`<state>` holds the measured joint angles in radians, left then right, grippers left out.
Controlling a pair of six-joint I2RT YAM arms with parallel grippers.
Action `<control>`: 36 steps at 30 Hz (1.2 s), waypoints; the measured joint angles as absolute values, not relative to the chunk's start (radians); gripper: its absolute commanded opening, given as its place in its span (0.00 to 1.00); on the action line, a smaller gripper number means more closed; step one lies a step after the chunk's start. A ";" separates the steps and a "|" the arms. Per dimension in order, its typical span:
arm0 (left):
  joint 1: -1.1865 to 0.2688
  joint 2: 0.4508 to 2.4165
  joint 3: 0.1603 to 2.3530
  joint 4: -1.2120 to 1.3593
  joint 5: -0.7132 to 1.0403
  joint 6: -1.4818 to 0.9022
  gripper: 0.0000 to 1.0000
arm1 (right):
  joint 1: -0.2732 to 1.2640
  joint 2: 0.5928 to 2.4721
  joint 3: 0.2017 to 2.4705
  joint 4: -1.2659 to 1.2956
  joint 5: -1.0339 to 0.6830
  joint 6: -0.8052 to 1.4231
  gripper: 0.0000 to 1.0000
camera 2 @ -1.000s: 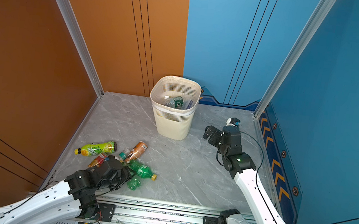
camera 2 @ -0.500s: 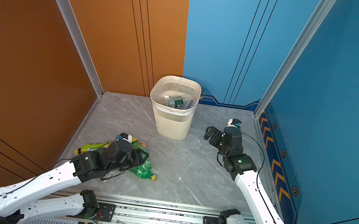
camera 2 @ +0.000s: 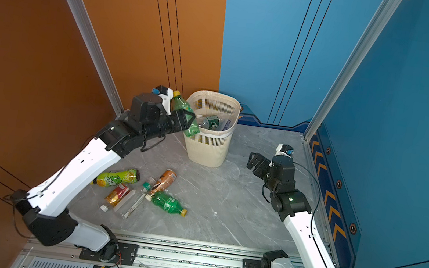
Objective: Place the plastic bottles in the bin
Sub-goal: 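Lift the green soda bottle with the left gripper over the wastebasket, then open the left gripper to drop the green soda bottle into the wastebasket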
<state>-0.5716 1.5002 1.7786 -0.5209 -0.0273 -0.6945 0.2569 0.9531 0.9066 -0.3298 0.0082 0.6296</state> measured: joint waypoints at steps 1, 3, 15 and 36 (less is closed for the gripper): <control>-0.560 1.544 1.831 -0.517 -0.010 -0.683 0.58 | 0.254 0.949 0.905 -0.332 0.003 0.630 1.00; -0.542 1.629 1.924 -0.512 0.020 -0.669 0.58 | 0.252 0.944 0.905 -0.340 0.000 0.630 1.00; -0.466 1.998 2.256 -0.564 0.138 -0.659 0.57 | 0.217 0.937 0.905 -0.358 -0.027 0.630 1.00; -0.459 1.499 1.744 -0.452 0.074 -0.612 0.98 | 0.189 0.937 0.905 -0.358 -0.076 0.629 1.00</control>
<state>-0.4591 1.4986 1.7443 -0.4522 0.0742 -0.6125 0.1886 0.9367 0.9051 -0.3584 -0.0765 0.6289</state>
